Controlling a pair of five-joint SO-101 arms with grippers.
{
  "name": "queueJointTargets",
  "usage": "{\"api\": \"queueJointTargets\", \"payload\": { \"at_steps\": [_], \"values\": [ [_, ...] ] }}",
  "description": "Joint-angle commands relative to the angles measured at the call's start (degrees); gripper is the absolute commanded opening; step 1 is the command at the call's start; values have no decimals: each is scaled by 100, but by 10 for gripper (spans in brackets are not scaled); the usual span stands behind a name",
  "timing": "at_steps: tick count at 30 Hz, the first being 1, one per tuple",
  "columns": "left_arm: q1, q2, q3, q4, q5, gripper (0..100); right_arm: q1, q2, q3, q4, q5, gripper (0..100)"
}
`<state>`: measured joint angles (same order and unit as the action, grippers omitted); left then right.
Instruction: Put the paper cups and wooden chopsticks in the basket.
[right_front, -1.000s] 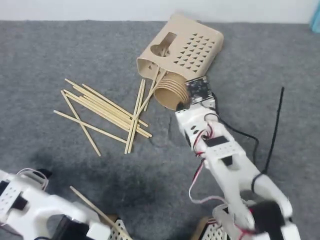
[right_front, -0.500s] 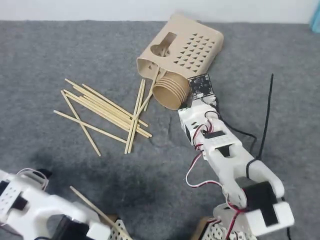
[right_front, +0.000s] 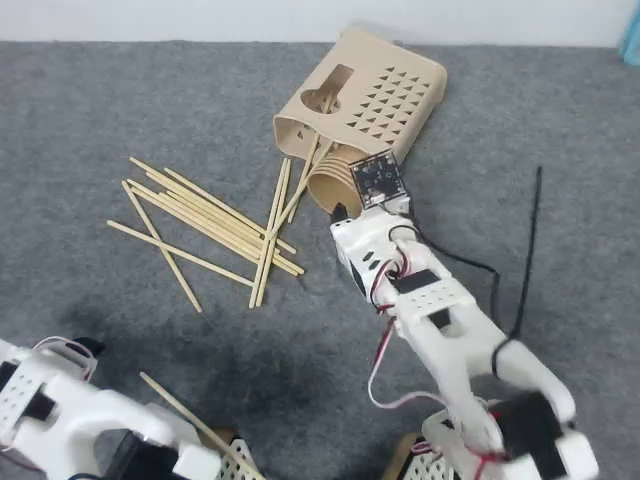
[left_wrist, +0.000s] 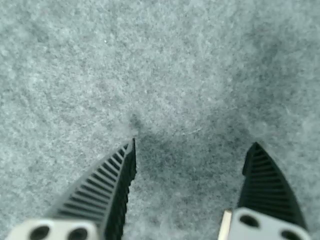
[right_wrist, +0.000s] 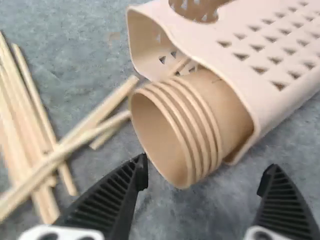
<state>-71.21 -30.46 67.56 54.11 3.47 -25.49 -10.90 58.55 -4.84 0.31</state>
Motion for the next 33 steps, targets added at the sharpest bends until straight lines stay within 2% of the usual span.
{"api": "queueJointTargets", "payload": {
  "at_steps": [1, 6, 16, 23, 29, 33],
  "values": [
    [53, -141, -22, -88, -70, 327, 382, 558, -571, -303, -35, 350],
    [35, -141, -22, -79, -70, 327, 690, 1279, -1327, -145, -44, 349],
    [26, -141, -22, -79, -70, 327, 936, 1719, -2435, 4, -53, 348],
    [26, -141, -22, -79, -70, 327, 1103, 2782, -3490, 4, -53, 341],
    [35, -141, -22, -18, -185, 327, 1341, 3363, -4334, -13, -26, 139],
    [44, -141, -22, -9, -255, 327, 1455, 3442, -4712, 13, -26, 78]
  ]
}}
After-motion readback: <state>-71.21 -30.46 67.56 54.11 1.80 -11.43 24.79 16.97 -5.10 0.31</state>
